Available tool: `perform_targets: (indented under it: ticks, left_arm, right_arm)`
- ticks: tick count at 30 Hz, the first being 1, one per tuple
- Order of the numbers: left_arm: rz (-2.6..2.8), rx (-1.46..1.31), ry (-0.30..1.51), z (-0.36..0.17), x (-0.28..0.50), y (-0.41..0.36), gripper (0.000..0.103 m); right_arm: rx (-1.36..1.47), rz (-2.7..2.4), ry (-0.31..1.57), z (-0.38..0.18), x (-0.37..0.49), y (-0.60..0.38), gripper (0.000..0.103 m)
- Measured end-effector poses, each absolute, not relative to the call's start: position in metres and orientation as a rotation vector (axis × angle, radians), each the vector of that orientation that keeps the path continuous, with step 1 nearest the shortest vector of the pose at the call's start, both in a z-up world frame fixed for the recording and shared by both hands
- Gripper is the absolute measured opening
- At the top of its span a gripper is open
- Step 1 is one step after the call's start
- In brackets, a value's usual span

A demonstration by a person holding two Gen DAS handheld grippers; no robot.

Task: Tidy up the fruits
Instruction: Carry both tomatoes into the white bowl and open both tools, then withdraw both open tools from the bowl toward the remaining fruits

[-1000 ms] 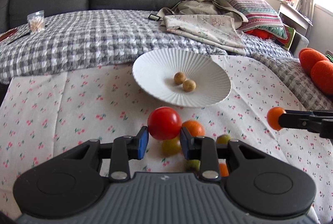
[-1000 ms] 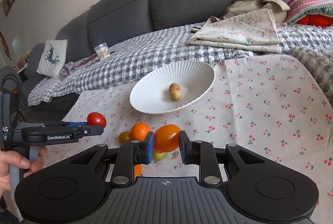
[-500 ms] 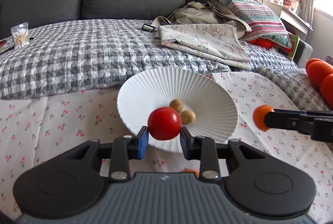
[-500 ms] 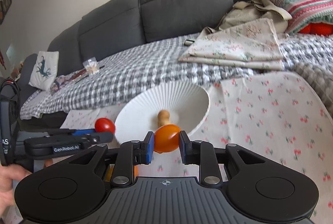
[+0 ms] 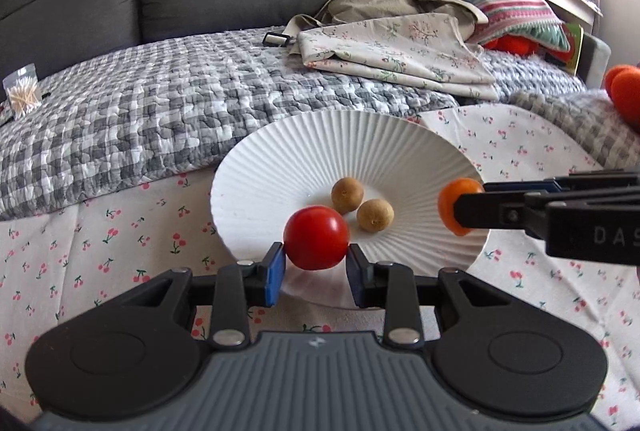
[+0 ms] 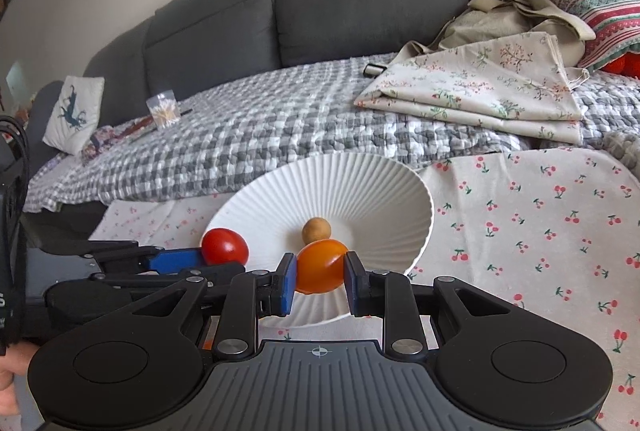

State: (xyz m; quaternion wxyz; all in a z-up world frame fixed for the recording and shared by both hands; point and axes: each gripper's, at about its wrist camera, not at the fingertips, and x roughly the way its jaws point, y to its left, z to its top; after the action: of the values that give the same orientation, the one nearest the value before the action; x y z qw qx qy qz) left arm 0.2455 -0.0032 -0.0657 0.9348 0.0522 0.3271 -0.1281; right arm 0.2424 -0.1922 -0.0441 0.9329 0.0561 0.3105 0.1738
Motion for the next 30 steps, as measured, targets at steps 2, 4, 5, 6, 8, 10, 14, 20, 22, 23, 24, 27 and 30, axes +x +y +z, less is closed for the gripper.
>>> perform_targets:
  ticks: [2,4,5,6,8,10,14,20,22,23,24,27,30]
  left_arm:
    - [-0.260,0.108,0.669,-0.066,0.246,-0.004,0.032]
    - [-0.258,0.098,0.669,-0.066,0.247,-0.003,0.033]
    - [-0.256,0.099,0.668,-0.066,0.246,-0.002,0.033]
    - [-0.254,0.101,0.667,-0.065,0.246,-0.002,0.034]
    - [-0.255,0.101,0.665,-0.064,0.244,-0.002,0.037]
    - [-0.256,0.092,0.661,-0.062,0.243,0.001,0.044]
    - [-0.242,0.066,0.651,-0.054,0.238,0.008,0.054]
    - [-0.232,0.024,0.657,-0.046,0.232,0.018,0.055]
    - [-0.225,0.005,0.666,-0.045,0.229,0.023,0.055]
    - [-0.220,-0.004,0.671,-0.045,0.227,0.025,0.055]
    - [-0.216,-0.012,0.675,-0.044,0.226,0.027,0.055]
    - [-0.216,-0.034,0.688,-0.042,0.218,0.032,0.055]
    - [-0.222,-0.052,0.691,-0.038,0.208,0.036,0.059]
  right_arm:
    - [0.110,0.351,0.642,-0.048,0.245,-0.191,0.025]
    - [0.100,0.346,0.646,-0.050,0.245,-0.189,0.025]
    - [0.098,0.340,0.647,-0.051,0.246,-0.189,0.026]
    - [0.099,0.333,0.650,-0.052,0.246,-0.189,0.027]
    - [0.106,0.323,0.659,-0.053,0.246,-0.190,0.028]
    - [0.111,0.310,0.661,-0.051,0.245,-0.192,0.030]
    - [0.161,0.309,0.631,-0.039,0.239,-0.200,0.044]
    - [0.174,0.296,0.618,-0.025,0.232,-0.209,0.051]
    - [0.199,0.282,0.623,-0.021,0.230,-0.216,0.055]
    - [0.217,0.275,0.626,-0.019,0.228,-0.221,0.057]
    - [0.231,0.272,0.630,-0.017,0.226,-0.224,0.059]
    - [0.244,0.259,0.652,-0.014,0.219,-0.231,0.065]
    - [0.247,0.260,0.666,-0.012,0.210,-0.233,0.069]
